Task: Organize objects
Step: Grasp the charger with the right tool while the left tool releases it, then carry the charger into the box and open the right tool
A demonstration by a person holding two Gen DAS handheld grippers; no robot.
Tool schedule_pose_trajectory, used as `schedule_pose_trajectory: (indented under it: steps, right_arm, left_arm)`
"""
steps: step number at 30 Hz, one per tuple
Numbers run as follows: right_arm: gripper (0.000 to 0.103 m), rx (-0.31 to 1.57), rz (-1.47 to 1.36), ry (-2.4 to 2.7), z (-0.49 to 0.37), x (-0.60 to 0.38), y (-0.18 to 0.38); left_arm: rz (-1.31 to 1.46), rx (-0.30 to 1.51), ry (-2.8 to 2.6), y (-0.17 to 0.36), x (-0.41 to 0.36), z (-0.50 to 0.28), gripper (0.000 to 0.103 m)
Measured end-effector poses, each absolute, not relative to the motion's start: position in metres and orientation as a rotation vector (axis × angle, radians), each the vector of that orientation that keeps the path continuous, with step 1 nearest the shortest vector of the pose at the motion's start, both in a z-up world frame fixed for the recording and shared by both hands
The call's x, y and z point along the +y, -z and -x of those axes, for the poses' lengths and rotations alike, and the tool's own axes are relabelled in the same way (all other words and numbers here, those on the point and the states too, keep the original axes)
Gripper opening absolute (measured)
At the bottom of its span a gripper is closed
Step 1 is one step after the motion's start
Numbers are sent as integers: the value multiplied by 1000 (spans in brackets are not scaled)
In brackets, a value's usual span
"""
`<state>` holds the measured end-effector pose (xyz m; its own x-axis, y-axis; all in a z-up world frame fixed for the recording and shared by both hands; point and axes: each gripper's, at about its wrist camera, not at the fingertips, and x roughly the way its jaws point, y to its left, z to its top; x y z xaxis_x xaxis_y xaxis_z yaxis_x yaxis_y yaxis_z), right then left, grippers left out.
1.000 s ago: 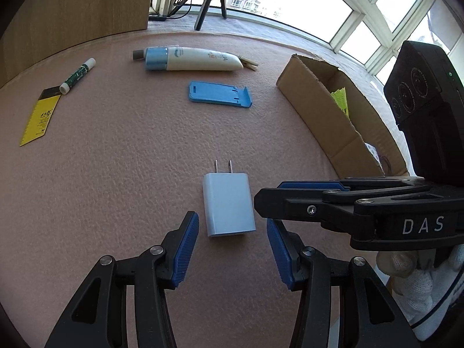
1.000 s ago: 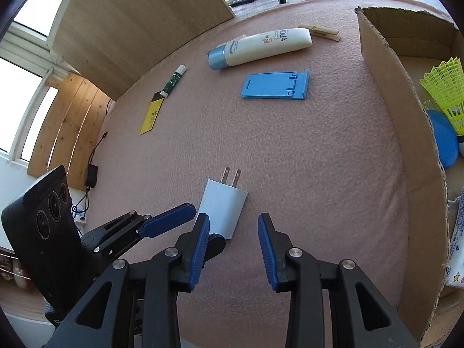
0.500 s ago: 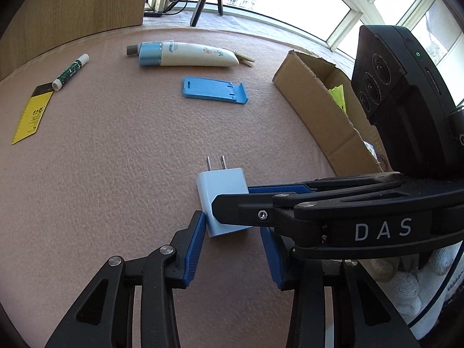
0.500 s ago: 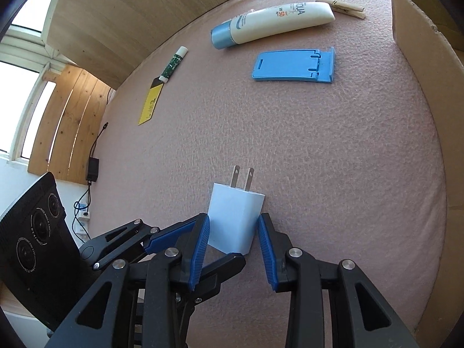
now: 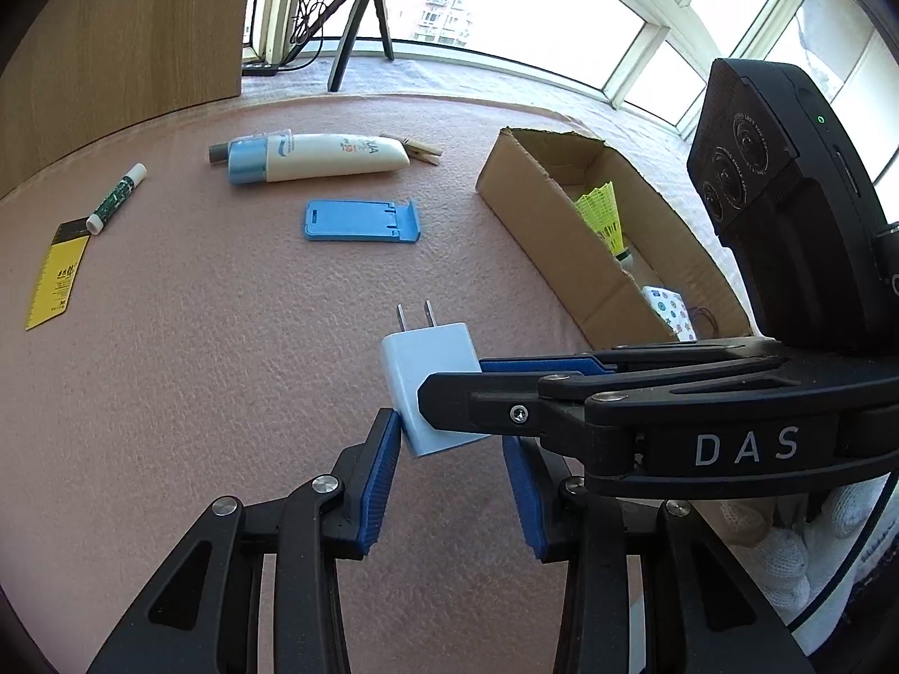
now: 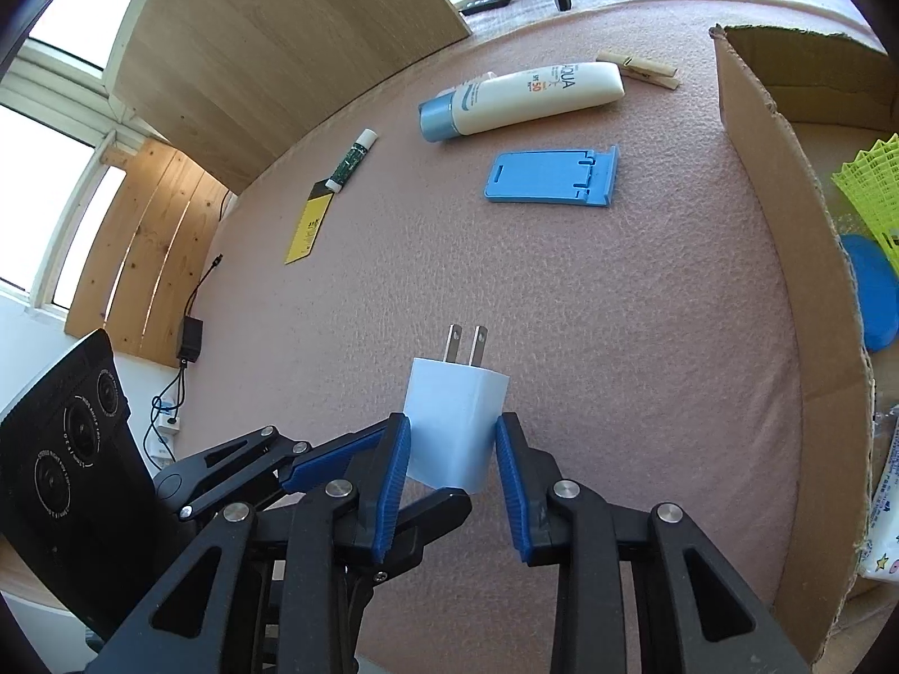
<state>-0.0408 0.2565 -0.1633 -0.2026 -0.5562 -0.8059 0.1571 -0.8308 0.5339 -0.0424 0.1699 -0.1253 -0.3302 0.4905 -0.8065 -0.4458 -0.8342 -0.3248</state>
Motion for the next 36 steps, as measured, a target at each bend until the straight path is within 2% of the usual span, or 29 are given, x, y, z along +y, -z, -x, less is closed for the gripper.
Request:
schedule_pose_trajectory:
  steps: [14, 24, 33, 34, 36]
  right_arm:
    - [29, -534, -1493, 2308, 15, 348, 113]
    - [29, -613, -1507, 2397, 9, 399, 119]
    - [29, -640, -1529, 2419, 10, 416, 126]
    - [29, -641, -1531, 2420, 11, 416, 126]
    - [29, -645, -1532, 2414, 12, 416, 127]
  left_arm:
    - [1181, 73, -2053, 87, 271, 40, 41]
    - [1178, 149, -1977, 96, 330, 47, 41]
    - [1185, 173, -1959, 103, 347, 51, 41]
    - [1189, 172, -1960, 103, 348, 52, 42]
    - [1195, 160, -1958, 104, 348, 54, 51]
